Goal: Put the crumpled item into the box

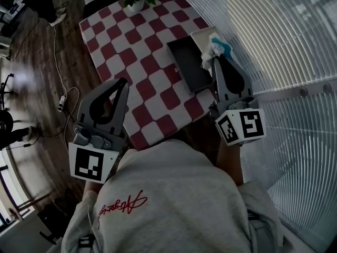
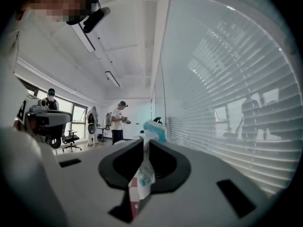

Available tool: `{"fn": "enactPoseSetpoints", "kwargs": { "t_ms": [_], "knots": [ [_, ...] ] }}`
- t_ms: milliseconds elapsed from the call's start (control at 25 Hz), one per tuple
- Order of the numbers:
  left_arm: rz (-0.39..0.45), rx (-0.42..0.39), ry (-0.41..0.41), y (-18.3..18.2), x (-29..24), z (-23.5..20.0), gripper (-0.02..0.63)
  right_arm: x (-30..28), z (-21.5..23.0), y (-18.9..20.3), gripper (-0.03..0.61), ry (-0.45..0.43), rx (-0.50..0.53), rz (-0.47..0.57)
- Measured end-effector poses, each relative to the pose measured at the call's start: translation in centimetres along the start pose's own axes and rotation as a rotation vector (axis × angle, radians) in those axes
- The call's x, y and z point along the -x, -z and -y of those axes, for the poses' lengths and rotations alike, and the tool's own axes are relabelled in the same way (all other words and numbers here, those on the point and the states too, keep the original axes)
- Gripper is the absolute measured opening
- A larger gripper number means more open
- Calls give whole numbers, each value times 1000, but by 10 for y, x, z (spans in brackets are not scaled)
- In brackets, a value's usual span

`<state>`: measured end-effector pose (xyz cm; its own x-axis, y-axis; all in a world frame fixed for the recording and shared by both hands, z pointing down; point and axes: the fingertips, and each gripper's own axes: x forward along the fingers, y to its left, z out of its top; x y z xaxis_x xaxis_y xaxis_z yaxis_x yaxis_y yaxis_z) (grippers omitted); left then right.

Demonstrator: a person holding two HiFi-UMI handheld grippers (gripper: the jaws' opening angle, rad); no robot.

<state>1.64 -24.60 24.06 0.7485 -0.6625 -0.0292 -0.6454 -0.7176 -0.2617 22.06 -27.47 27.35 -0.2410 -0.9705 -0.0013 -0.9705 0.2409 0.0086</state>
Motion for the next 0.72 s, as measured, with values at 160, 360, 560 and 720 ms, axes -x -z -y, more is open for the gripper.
{"fn": "enactPoseSetpoints", "kwargs": {
  "t_ms": [160,360,560,720],
  "knots": [
    [-7,2,-19,1,1,-3,18,-8,1,6,46,-12,-3,-24],
    [-14,3,-41,1,2,-5,18,-17,2,15,46,-31,-3,-53],
    [-21,4,-62,2,3,-8,18,-26,4,25,46,-44,-6,-80],
    [-31,4,-78,3,4,-8,18,-31,6,33,46,-49,-14,-100]
  ]
}}
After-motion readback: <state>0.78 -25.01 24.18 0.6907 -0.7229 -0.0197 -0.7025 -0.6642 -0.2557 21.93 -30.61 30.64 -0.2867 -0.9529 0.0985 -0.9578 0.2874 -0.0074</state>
